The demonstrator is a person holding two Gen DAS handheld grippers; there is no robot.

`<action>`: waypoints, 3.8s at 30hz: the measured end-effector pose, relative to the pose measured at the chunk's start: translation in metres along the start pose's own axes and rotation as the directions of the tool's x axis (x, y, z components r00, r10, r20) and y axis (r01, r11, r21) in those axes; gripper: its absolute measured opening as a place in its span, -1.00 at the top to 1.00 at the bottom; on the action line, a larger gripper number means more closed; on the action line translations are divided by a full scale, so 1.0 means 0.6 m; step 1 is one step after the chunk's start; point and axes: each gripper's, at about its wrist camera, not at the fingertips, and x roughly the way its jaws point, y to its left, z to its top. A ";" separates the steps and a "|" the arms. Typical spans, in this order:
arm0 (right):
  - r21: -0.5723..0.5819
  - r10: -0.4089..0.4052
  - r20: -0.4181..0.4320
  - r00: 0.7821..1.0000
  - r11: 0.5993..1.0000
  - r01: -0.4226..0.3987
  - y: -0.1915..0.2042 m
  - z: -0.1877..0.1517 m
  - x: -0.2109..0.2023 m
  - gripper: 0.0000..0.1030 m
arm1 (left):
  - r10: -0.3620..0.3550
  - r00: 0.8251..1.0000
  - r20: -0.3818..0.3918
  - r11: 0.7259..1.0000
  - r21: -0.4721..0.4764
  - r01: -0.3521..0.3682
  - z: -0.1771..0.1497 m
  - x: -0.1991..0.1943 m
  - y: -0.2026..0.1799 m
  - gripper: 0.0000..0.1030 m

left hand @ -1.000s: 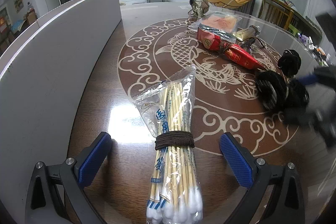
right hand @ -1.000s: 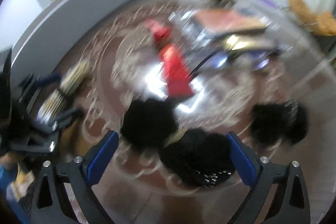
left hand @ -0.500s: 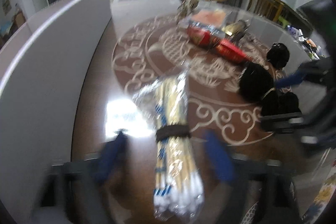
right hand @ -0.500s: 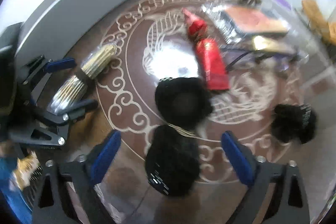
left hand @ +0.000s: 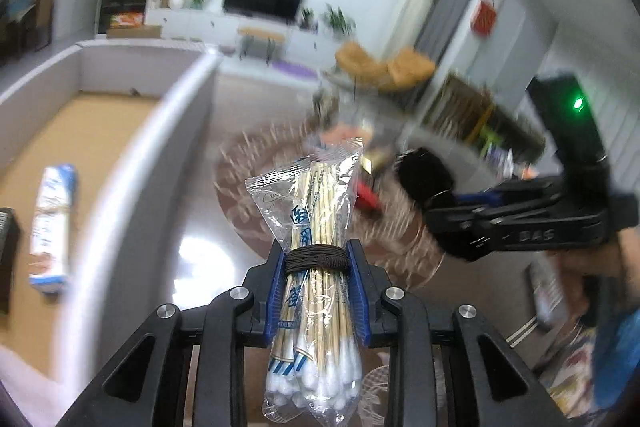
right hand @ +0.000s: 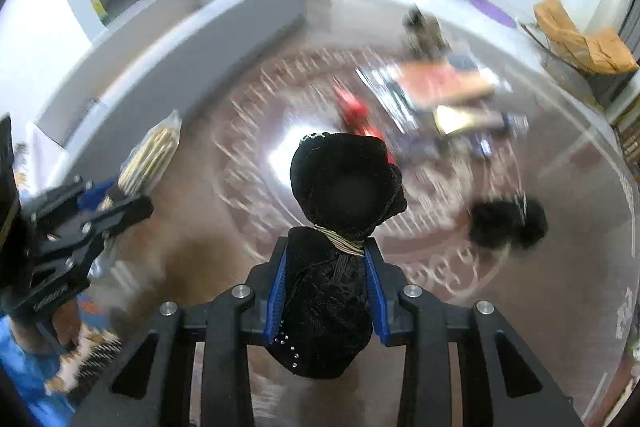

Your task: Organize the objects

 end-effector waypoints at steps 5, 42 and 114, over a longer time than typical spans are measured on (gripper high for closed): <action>-0.069 0.200 0.119 0.973 0.979 -0.193 0.148 0.091 -0.044 0.31 | 0.119 0.989 0.085 0.992 -0.050 -0.115 0.063 -0.111 0.101 0.44; 0.272 -0.375 0.096 0.922 0.901 0.338 -0.160 -0.251 0.102 -0.93 | 0.156 0.966 -0.208 0.979 0.165 -0.122 -0.073 0.180 -0.116 -1.00; 0.396 -0.334 0.084 0.939 0.876 0.276 -0.195 -0.266 0.103 -1.00 | 0.252 0.940 -0.229 0.936 0.304 -0.177 -0.068 0.297 -0.135 -1.00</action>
